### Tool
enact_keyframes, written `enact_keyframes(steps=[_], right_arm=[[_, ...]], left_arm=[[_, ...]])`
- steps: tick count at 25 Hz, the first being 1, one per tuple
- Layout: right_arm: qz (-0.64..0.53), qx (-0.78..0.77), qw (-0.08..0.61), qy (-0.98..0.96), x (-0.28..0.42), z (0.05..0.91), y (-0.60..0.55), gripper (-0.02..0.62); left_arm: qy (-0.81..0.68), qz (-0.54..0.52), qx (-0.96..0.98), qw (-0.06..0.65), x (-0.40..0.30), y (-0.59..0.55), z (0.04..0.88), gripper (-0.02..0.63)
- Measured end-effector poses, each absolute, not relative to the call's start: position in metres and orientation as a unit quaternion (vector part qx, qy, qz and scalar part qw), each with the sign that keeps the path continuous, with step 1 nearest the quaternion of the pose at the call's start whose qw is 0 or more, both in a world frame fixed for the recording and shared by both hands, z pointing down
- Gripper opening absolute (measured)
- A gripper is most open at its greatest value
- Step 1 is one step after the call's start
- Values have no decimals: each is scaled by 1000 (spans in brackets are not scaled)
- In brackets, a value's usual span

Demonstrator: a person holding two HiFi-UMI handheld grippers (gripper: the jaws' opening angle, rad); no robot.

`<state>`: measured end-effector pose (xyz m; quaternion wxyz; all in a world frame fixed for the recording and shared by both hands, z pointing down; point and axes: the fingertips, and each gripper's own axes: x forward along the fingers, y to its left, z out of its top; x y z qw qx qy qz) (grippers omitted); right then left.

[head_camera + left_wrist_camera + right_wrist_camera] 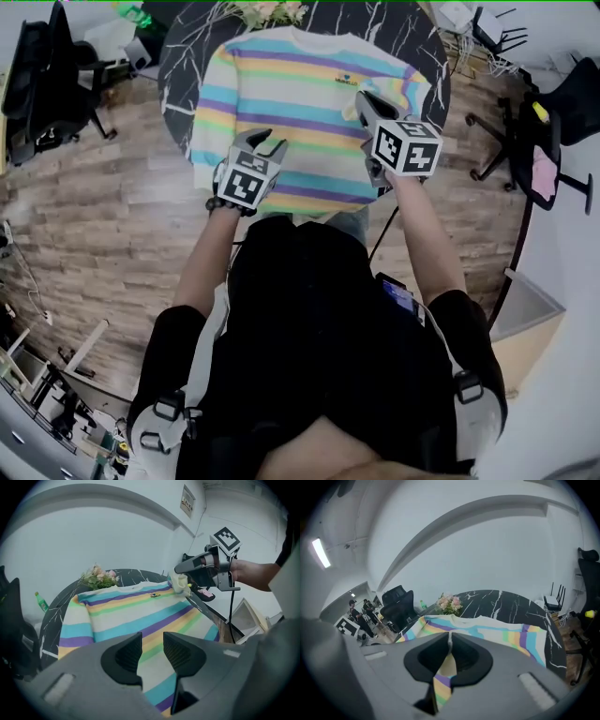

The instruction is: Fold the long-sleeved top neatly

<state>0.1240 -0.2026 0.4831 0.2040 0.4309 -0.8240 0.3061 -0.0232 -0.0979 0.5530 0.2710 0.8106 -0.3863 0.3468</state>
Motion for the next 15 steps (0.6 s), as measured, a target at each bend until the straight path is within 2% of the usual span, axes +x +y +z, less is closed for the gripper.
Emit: enact_keyframes(steps=[15], right_arm=[[293,409,226,-834,18,503,-213,25]], left_arm=[[-396,351,804,271,-120,-81,547,152]])
